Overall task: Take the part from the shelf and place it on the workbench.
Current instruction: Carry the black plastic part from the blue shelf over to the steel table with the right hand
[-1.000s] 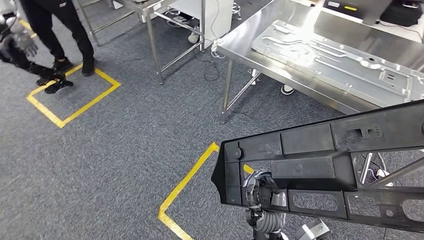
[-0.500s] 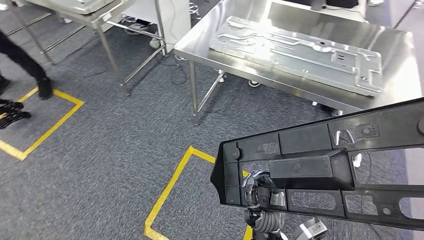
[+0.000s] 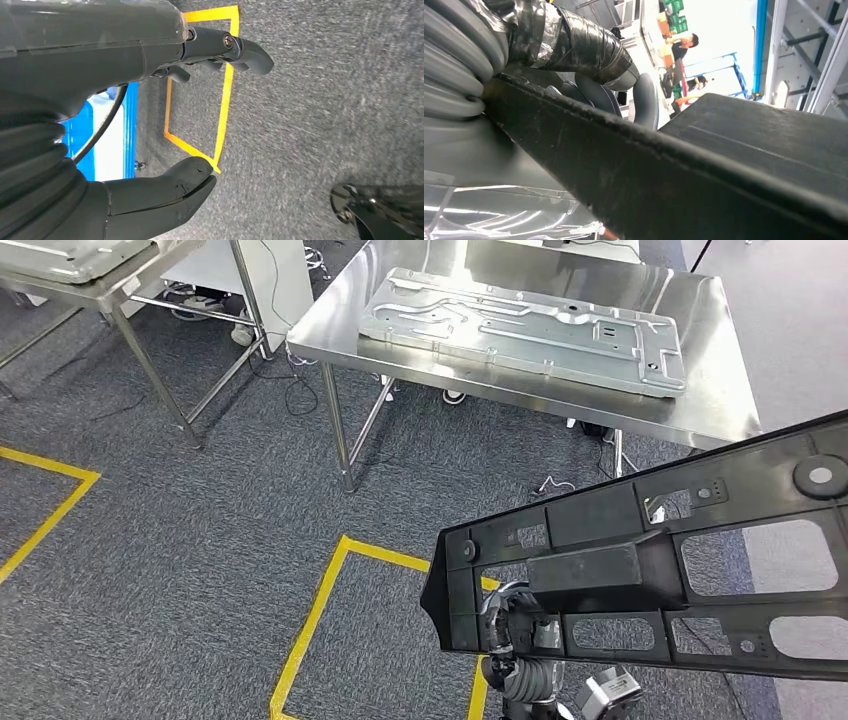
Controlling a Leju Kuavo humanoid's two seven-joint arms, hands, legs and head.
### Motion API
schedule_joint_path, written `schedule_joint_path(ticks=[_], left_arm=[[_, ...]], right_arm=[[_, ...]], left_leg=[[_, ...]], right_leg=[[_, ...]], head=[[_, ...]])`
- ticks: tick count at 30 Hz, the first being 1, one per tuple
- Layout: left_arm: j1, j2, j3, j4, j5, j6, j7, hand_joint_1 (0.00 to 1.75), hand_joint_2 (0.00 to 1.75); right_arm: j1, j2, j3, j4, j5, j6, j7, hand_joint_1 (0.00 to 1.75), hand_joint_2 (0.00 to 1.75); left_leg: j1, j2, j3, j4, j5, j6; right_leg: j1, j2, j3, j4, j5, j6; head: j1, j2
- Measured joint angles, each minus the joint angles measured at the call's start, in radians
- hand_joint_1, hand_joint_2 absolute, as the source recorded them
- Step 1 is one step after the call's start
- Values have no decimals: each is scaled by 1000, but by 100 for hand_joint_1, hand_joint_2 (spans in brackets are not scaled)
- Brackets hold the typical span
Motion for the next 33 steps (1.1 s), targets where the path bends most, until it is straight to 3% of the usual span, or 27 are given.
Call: schedule_joint_path(ticks=[1,3,6,8,10,11,12,13,15,16,18,21,22,24,26,28,29,30,32,33], left_arm=[[-1,0,0,0,0,-3,0,0,175],[-2,0,1,0,1,-5,1,0,175],[-2,2,2,0,0,-6,3,0,175],[-2,4,2,0,-1,-9,7,0,175],[0,4,3,0,-1,-12,13,0,175],[2,4,4,0,-1,-13,16,0,175],[4,5,5,0,-2,-14,18,0,175],[6,6,6,0,-2,-15,19,0,175],[8,8,6,0,-3,-17,21,0,175],[8,9,6,0,-4,-18,20,0,175],[6,10,6,0,-5,-20,20,0,175],[6,9,7,0,-9,-22,20,0,175],[7,9,7,0,-10,-22,20,0,175],[8,9,7,0,-11,-23,20,0,175],[9,9,7,0,-11,-23,21,0,175],[11,10,7,0,-11,-24,21,0,175],[13,10,7,0,-11,-25,21,0,175],[16,9,7,0,-11,-26,21,0,175],[17,7,7,1,-11,-27,21,0,175],[15,6,7,2,-11,-28,21,0,175]], right_arm=[[-2,0,2,2,4,-1,1,175,175],[-5,-1,5,6,10,-3,4,175,175],[-8,-1,7,10,17,-7,7,175,175],[-11,-1,10,13,19,-10,7,175,175],[-16,-1,13,18,21,-13,8,175,175],[-18,-2,15,21,23,-15,9,175,175],[-20,-2,16,24,25,-17,9,175,175],[-22,-3,17,27,27,-19,9,175,175],[-25,-4,20,31,32,-23,9,175,175],[-27,-5,22,33,33,-25,9,175,175],[-32,-8,26,36,35,-29,9,175,175],[-36,-11,29,39,37,-33,10,175,175],[-38,-12,30,40,37,-35,10,175,175],[-40,-15,32,42,37,-38,10,175,175],[-42,-17,34,45,38,-42,10,175,175],[-43,-18,34,47,38,-43,10,175,175],[-43,-18,34,48,38,-43,10,175,175],[-43,-18,34,49,38,-43,10,175,175],[-43,-19,33,53,38,-44,10,175,175],[-44,-19,34,54,38,-44,11,175,175]], left_leg=[[-1,1,1,-1,-1,-4],[-4,4,4,-6,-2,-15],[-2,-2,10,1,-16,-31],[1,-22,-31,94,-63,-36],[1,-35,-110,234,-114,-38],[1,-36,-139,277,-117,-38],[1,-36,-153,287,-102,-37],[1,-37,-147,258,-68,-35],[-1,-39,-101,134,10,-28],[-3,-41,-77,76,30,-23],[-7,-43,-55,23,24,-12],[-5,-44,-31,4,10,7],[-3,-44,-13,-3,4,12],[-1,-44,24,-19,-10,17],[-2,-45,63,-35,-30,18],[-2,-47,114,-53,-56,16],[-3,-47,143,-63,-72,14],[-3,-46,169,-72,-89,12],[-4,-44,214,-85,-124,2],[-3,-44,234,-94,-135,-5]], right_leg=[[4,-3,15,-29,4,-6],[10,-3,16,-37,-1,-14],[3,3,30,-52,-1,-30],[0,5,41,-61,-5,-42],[2,11,48,-61,-16,-52],[4,15,53,-61,-22,-54],[6,21,60,-60,-29,-54],[6,25,71,-60,-36,-52],[7,30,93,-57,-55,-45],[8,32,100,-55,-65,-39],[11,33,108,-53,-77,-25],[9,32,112,-27,-73,-11],[8,29,94,9,-72,-8],[5,21,17,126,-85,1],[4,19,-76,220,-133,6],[4,18,-126,209,-168,4],[5,17,-134,164,-152,-1],[7,16,-138,103,-91,-9],[18,15,-137,13,58,-26],[25,14,-133,-4,105,-34]], head=[[0,0],[0,0],[-1,0],[-2,0],[-2,0],[-2,0],[-2,0],[-2,0],[-2,0],[-2,0],[-2,0],[-3,0],[-2,0],[-1,0],[-2,0],[-1,0],[-1,0],[-1,0],[-3,0],[-4,0]])
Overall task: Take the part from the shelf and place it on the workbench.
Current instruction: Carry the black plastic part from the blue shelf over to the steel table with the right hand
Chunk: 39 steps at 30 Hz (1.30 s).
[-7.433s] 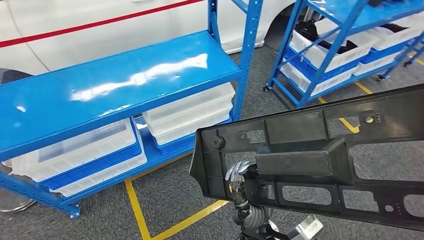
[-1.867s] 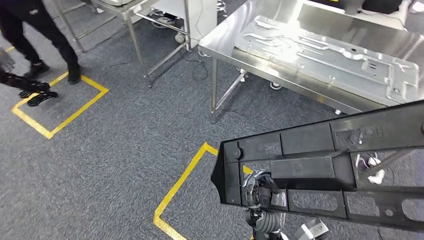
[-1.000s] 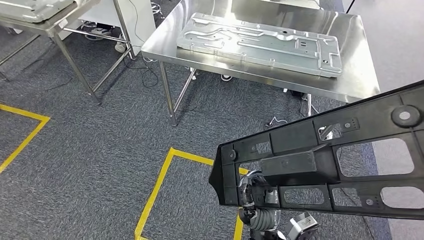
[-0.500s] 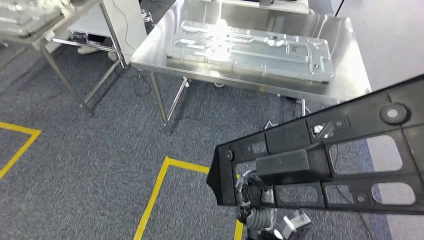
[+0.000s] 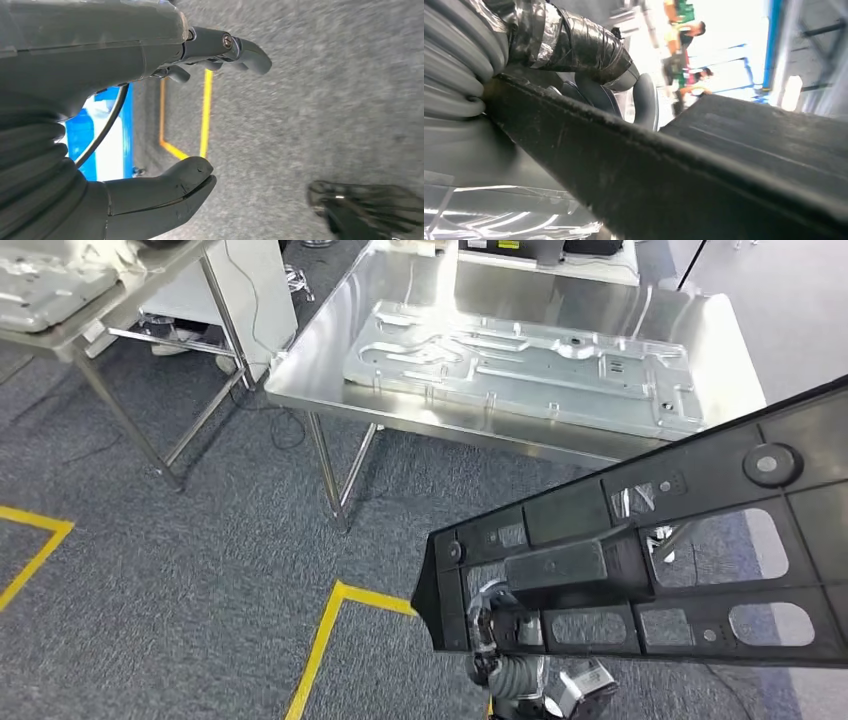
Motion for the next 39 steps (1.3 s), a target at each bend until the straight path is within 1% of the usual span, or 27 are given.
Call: schedule_joint_path(ticks=[1,2,3,5,6,8,10,11,12,14,15,16,18,20,21,22,24,25,26,27,29,30,31,33,35,37,39], left_arm=[[-5,-1,0,0,0,-1,0,0,175],[-11,-1,0,0,0,-1,0,0,175],[-16,-1,0,0,0,-1,0,0,175],[-26,-2,0,0,0,-1,-1,0,175],[-26,-3,0,0,0,-2,-1,0,175],[-22,-2,0,0,0,-2,-1,0,175],[-13,0,0,0,0,-2,0,0,175],[-10,1,0,0,-1,-2,0,0,175],[-6,3,0,0,-1,-2,1,0,175],[4,5,0,0,-1,-4,2,0,175],[7,6,1,0,-2,-5,3,0,175],[8,7,1,0,-2,-5,5,0,175],[1,6,1,0,-2,-5,7,0,175],[-7,4,1,0,-4,-4,10,0,175],[-9,4,1,0,-4,-3,11,0,175],[-10,4,1,0,-5,-2,12,0,175],[-10,4,1,0,-6,-3,11,0,175],[-11,4,1,0,-5,-4,10,0,175],[-11,4,2,0,-5,-4,9,0,175],[-11,3,3,0,-5,-5,9,0,175],[-10,3,6,0,-5,-5,9,0,175],[-11,2,7,0,-5,-6,9,0,175],[-12,2,8,0,-5,-6,9,0,175],[-15,2,11,0,-6,-6,9,0,175],[-18,3,14,0,-6,-7,9,0,175],[-21,4,16,0,-5,-8,9,0,175],[-21,5,17,0,-5,-10,9,0,175]], right_arm=[[-1,0,0,0,0,0,0,175,175],[-2,1,1,0,1,0,0,175,175],[-3,1,2,-1,1,0,0,175,175],[-4,1,5,-1,2,0,0,175,175],[-5,1,6,-1,2,0,0,175,175],[-5,1,7,0,2,0,0,175,175],[-6,1,7,0,2,-1,0,175,175],[-6,1,7,0,3,-2,0,175,175],[-6,1,7,0,3,-3,0,175,175],[-8,0,8,3,-4,-2,0,175,175],[-10,-2,10,5,-12,-1,1,175,175],[-13,-4,12,7,-20,1,0,175,175],[-17,-8,15,8,-33,3,-2,175,175],[-19,-12,17,9,-38,2,-3,175,175],[-20,-13,17,10,-40,1,-3,175,175],[-20,-14,18,11,-40,0,-3,175,175],[-21,-16,18,14,-41,-6,-3,175,175],[-22,-16,18,15,-41,-10,-3,175,175],[-23,-17,18,16,-41,-14,-3,175,175],[-23,-18,19,17,-41,-18,-3,175,175],[-25,-20,21,19,-41,-22,-3,175,175],[-27,-20,22,21,-41,-24,-2,175,175],[-29,-21,24,22,-42,-25,-2,175,175],[-31,-21,28,24,-42,-27,-2,175,175],[-34,-21,31,24,-42,-29,-3,175,175],[-38,-21,34,27,-38,-36,-3,175,175],[-41,-21,36,32,-30,-48,-3,175,175]], left_leg=[[2,-1,16,-3,-1,-8],[4,-2,20,12,14,-16],[6,-2,8,58,39,-21],[7,-4,-79,220,83,-28],[7,-4,-139,297,75,-29],[6,-4,-250,372,-9,-33],[3,-4,-332,354,-95,-33],[1,-4,-363,320,-94,-31],[-1,-9,-390,273,-37,-28],[-6,-31,-418,185,162,-20],[-9,-39,-420,163,238,-15],[-11,-41,-414,156,272,-9],[-11,-27,-390,145,261,4],[-7,-15,-357,116,249,14],[-5,-9,-337,103,241,17],[-5,-3,-317,92,231,19],[-4,11,-274,81,205,19],[-3,18,-251,79,190,19],[-2,26,-230,78,174,18],[-1,35,-210,77,159,16],[-2,51,-177,78,132,7],[-3,59,-166,77,121,0],[-4,67,-155,81,115,-7],[-3,81,-143,88,110,-23],[1,60,-150,126,85,-33],[5,22,-201,223,22,-38],[6,7,-269,327,-24,-43]], right_leg=[[7,1,11,0,3,-7],[9,3,30,-2,-17,-17],[8,4,54,-10,-31,-25],[3,3,109,-33,-63,-37],[1,3,138,-45,-80,-40],[-1,11,194,-59,-116,-42],[-1,22,250,-65,-156,-41],[-1,25,278,-65,-178,-40],[-2,29,301,-66,-200,-37],[-1,41,340,-63,-242,-28],[-1,49,355,-65,-259,-21],[-1,56,365,-63,-266,-15],[-2,58,343,-10,-234,-3],[-3,35,264,113,-185,10],[-6,21,219,170,-189,16],[-9,11,180,207,-218,23],[-18,5,125,225,-307,33],[-21,2,111,206,-329,36],[-23,-2,106,169,-321,38],[-24,-13,109,115,-276,37],[-20,-59,119,19,-154,24],[-17,-78,123,-7,-112,18],[-14,-85,123,-16,-92,10],[-16,-59,130,-21,-84,-3],[-21,-35,140,-29,-78,-16],[-23,-19,143,-33,-77,-24],[-21,-2,142,-32,-79,-28]], head=[[0,0],[0,0],[0,0],[-1,0],[-2,0],[-3,0],[-3,0],[-3,0],[-3,0],[-3,0],[-2,0],[-3,0],[-3,0],[-2,0],[-2,0],[-2,0],[-2,0],[-2,0],[-2,0],[-2,0],[-2,0],[-1,0],[-1,0],[-1,0],[-2,0],[-2,0],[-2,0]])
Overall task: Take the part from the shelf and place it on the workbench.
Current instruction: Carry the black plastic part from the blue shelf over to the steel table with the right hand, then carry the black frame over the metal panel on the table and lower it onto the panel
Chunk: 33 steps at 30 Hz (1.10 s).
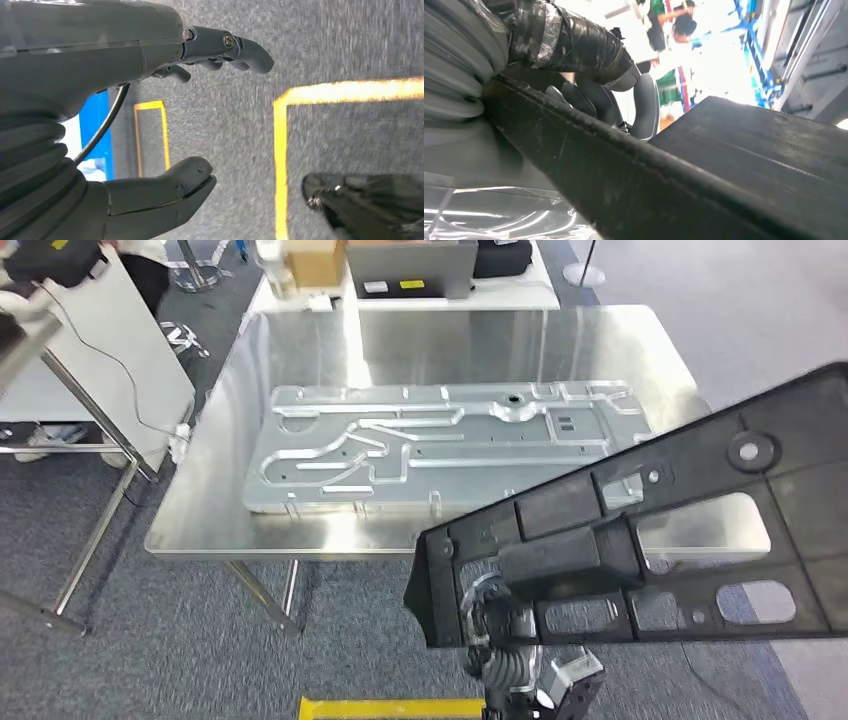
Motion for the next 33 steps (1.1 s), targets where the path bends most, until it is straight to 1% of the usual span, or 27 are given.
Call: schedule_joint_path(ticks=[1,2,4,5,6,8,10,11,13,14,15,16,17,18,19,20,21,22,23,25,26,27,28,30,31,32,33], left_arm=[[2,0,1,0,0,-1,0,0,175],[4,1,1,0,1,-1,1,0,175],[6,4,2,0,2,-2,2,0,175],[6,5,3,0,2,-3,2,0,175],[5,6,4,0,3,-3,2,0,175],[5,7,6,0,3,-4,1,0,175],[7,7,8,0,-2,-4,0,0,175],[7,7,9,0,-7,-4,-2,0,175],[6,7,9,0,-17,-4,-6,0,175],[5,7,9,0,-22,-4,-7,0,175],[6,7,9,0,-27,-6,-8,0,175],[6,8,9,0,-34,-9,-9,0,175],[5,8,8,0,-42,-12,-9,0,175],[5,8,7,0,-49,-16,-9,0,175],[5,8,5,0,-56,-19,-9,0,175],[4,8,4,0,-61,-22,-9,0,175],[3,9,3,0,-64,-24,-9,0,175],[2,9,2,0,-66,-25,-9,0,175],[1,9,1,0,-69,-26,-9,0,175],[-3,11,-1,0,-78,-30,-10,0,175],[-5,12,-3,0,-84,-33,-11,0,175],[-8,14,-5,0,-89,-36,-11,0,175],[-9,15,-7,0,-95,-40,-12,0,175],[-12,17,-13,0,-104,-47,-14,0,175],[-12,18,-16,0,-107,-50,-14,0,175],[-12,19,-20,0,-109,-52,-15,0,175],[-12,21,-23,0,-110,-54,-15,0,175]], right_arm=[[-2,0,1,3,5,-7,0,175,175],[-4,0,2,7,12,-15,1,175,175],[-8,0,6,13,41,-46,9,175,175],[-10,0,8,16,74,-77,23,175,175],[-12,0,9,19,128,-123,44,175,175],[-17,0,11,26,303,-251,110,175,175],[-24,1,6,32,539,-367,197,175,175],[-28,4,-4,35,669,-398,238,175,175],[-37,16,-43,42,893,-420,295,175,175],[-42,24,-67,47,968,-421,309,175,175],[-46,29,-90,53,1017,-421,320,175,175],[-51,32,-112,62,1058,-421,335,175,175],[-60,33,-135,72,1093,-421,356,175,175],[-73,32,-155,83,1122,-421,382,175,175],[-90,31,-175,93,1144,-422,410,175,175],[-108,29,-192,103,1157,-422,432,175,175],[-123,28,-206,111,1166,-422,447,175,175],[-134,26,-217,118,1178,-422,461,175,175],[-142,23,-225,126,1197,-422,478,175,175],[-162,13,-233,141,1262,-422,530,175,175],[-180,4,-235,153,1295,-421,561,175,175],[-205,-8,-235,168,1322,-420,591,175,175],[-233,-24,-235,187,1341,-418,619,175,175],[-286,-59,-233,230,1356,-408,668,175,175],[-309,-77,-233,250,1358,-402,686,175,175],[-330,-95,-233,270,1356,-395,698,175,175],[-349,-111,-233,289,1354,-389,705,175,175]], left_leg=[[0,-1,-20,16,5,-1],[0,-1,-23,-5,32,-2],[0,-2,7,-122,118,1],[-2,-2,19,-173,138,4],[-5,-3,24,-204,146,10],[-10,-3,18,-213,147,25],[-6,-1,20,-218,172,39],[-3,1,21,-222,178,45],[1,4,21,-227,184,53],[1,4,19,-227,185,54],[1,4,18,-227,185,55],[1,3,18,-227,185,54],[1,2,18,-226,184,54],[1,2,20,-226,183,52],[1,2,23,-226,181,49],[-1,2,26,-227,179,46],[-2,2,27,-227,177,41],[-3,2,28,-228,175,36],[-4,3,28,-230,175,31],[-3,3,32,-233,172,20],[-3,2,29,-224,164,15],[-2,1,17,-195,146,12],[-1,-1,-8,-145,120,10],[-2,-1,-81,-11,66,8],[-2,-1,-110,36,57,7],[-2,-1,-123,48,69,8],[-2,-1,-117,20,100,11]], right_leg=[[1,8,1,1,-1,0],[1,14,2,2,-3,1],[1,21,4,8,-8,7],[1,23,3,13,-10,12],[2,23,1,16,-12,17],[3,23,-1,19,-14,30],[5,22,-2,22,-18,41],[4,20,-8,38,-31,46],[0,12,-49,129,-87,56],[-2,9,-81,197,-121,61],[-5,7,-109,257,-144,64],[-6,6,-127,290,-148,67],[-8,5,-126,286,-133,67],[-9,4,-107,242,-101,66],[-8,2,-73,167,-62,63],[-5,0,-40,98,-35,58],[-2,-1,-15,45,-17,53],[2,-1,-3,16,-12,48],[5,0,-2,12,-16,44],[3,3,0,4,-13,34],[1,4,4,-1,-11,27],[-2,4,7,-7,-9,21],[-3,4,9,-10,-9,15],[0,4,9,-10,-10,9],[2,4,10,-9,-11,8],[4,5,11,-8,-13,7],[5,7,13,-7,-15,8]], head=[[0,0],[0,0],[0,0],[0,0],[0,0],[0,0],[0,0],[0,0],[1,0],[1,0],[1,0],[1,0],[1,0],[1,0],[1,0],[1,0],[1,0],[1,0],[0,0],[0,0],[0,0],[0,0],[0,0],[0,0],[0,0],[0,0],[0,0]])
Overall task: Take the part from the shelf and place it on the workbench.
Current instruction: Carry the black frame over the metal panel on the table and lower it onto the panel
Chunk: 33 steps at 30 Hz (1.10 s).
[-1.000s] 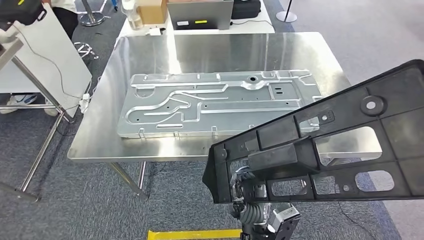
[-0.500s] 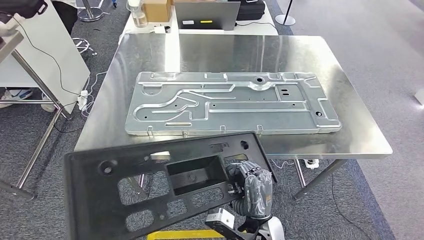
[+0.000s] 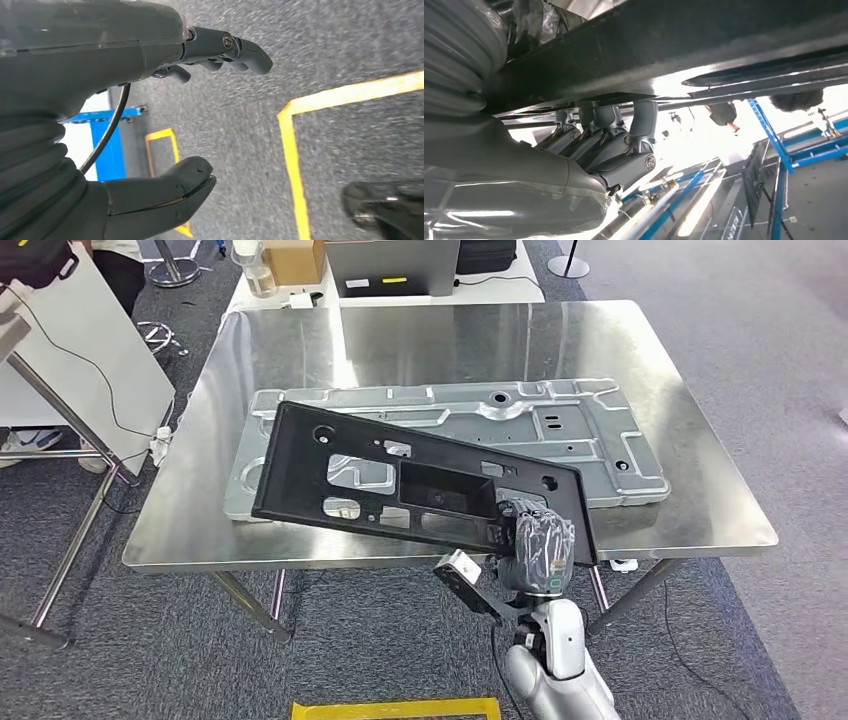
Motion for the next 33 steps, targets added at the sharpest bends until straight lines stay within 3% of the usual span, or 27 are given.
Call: schedule_joint_path(ticks=[2,4,7,9,12,13,14,15,17,19,21,24,26,28,29,30,33], left_arm=[[0,3,-3,0,0,-1,0,0,175],[-3,5,-5,0,-2,-2,-1,0,175],[-4,5,-6,0,-6,-3,-2,0,175],[-4,5,-7,0,-9,-4,-1,0,175],[-6,4,-9,0,-10,-4,0,0,175],[-7,4,-9,0,-10,-4,0,0,175],[-6,4,-10,0,-10,-4,0,0,175],[-6,4,-10,0,-10,-4,0,0,175],[-5,3,-11,0,-10,-4,0,0,175],[-7,2,-12,0,-10,-4,0,0,175],[-10,2,-12,0,-9,-4,0,0,175],[-11,2,-13,0,-9,-6,2,0,175],[-12,1,-13,0,-9,-6,4,0,175],[-10,2,-13,0,-9,-6,5,0,175],[-9,2,-13,0,-9,-6,6,0,175],[-8,2,-13,0,-10,-6,8,0,175],[-8,4,-13,0,-13,-6,13,0,175]], right_arm=[[-32,-27,0,31,-5,10,8,175,175],[-57,-52,0,55,-9,20,16,175,175],[-81,-95,-3,81,-14,39,20,175,175],[-93,-122,-7,94,-16,48,20,175,175],[-108,-152,-11,114,-18,54,20,175,175],[-109,-159,-12,120,-19,56,21,175,175],[-110,-165,-12,126,-19,57,22,175,175],[-110,-170,-12,131,-20,58,23,175,175],[-113,-179,-13,138,-24,58,25,175,175],[-120,-185,-16,143,-31,59,26,175,175],[-125,-191,-19,147,-36,60,25,175,175],[-124,-197,-26,150,-38,66,17,175,175],[-125,-198,-28,151,-38,70,13,175,175],[-125,-198,-29,156,-38,75,12,175,175],[-124,-198,-29,160,-38,79,12,175,175],[-124,-198,-29,164,-36,84,12,175,175],[-136,-198,-28,183,-25,106,11,175,175]], left_leg=[[-2,-1,49,-127,80,11],[-8,-1,85,-221,115,22],[-10,-2,92,-245,115,32],[-4,-1,100,-257,120,44],[-1,0,107,-262,118,54],[-1,-1,109,-262,115,54],[-1,-1,112,-261,112,53],[0,-2,116,-259,107,51],[3,-3,127,-255,94,43],[2,-3,133,-250,83,29],[0,-2,133,-252,79,17],[1,-1,129,-230,59,2],[2,-2,80,-130,17,-1],[1,-2,1,0,-22,-1],[0,-2,-28,36,-20,2],[-2,-2,-38,32,4,7],[-17,-3,16,-139,125,42]], right_leg=[[2,3,5,3,-6,4],[4,3,3,8,-11,13],[4,0,0,7,-13,29],[2,-1,-11,38,-34,39],[-6,-2,-99,209,-110,52],[-10,-2,-129,258,-121,57],[-14,-3,-145,278,-113,60],[-18,-4,-143,260,-87,63],[-23,-7,-91,135,-11,66],[-19,-8,-46,36,22,63],[-11,-6,-40,20,13,52],[-15,-3,-29,14,6,28],[-15,-3,-18,10,-1,14],[-9,-3,-9,11,-10,6],[-5,-2,-3,11,-15,3],[-1,0,5,11,-21,2],[10,3,31,11,-41,3]], head=[[0,0],[0,0],[0,0],[0,0],[0,0],[1,0],[1,0],[1,0],[1,0],[1,0],[1,0],[0,0],[0,0],[0,0],[0,0],[0,0],[0,0]])
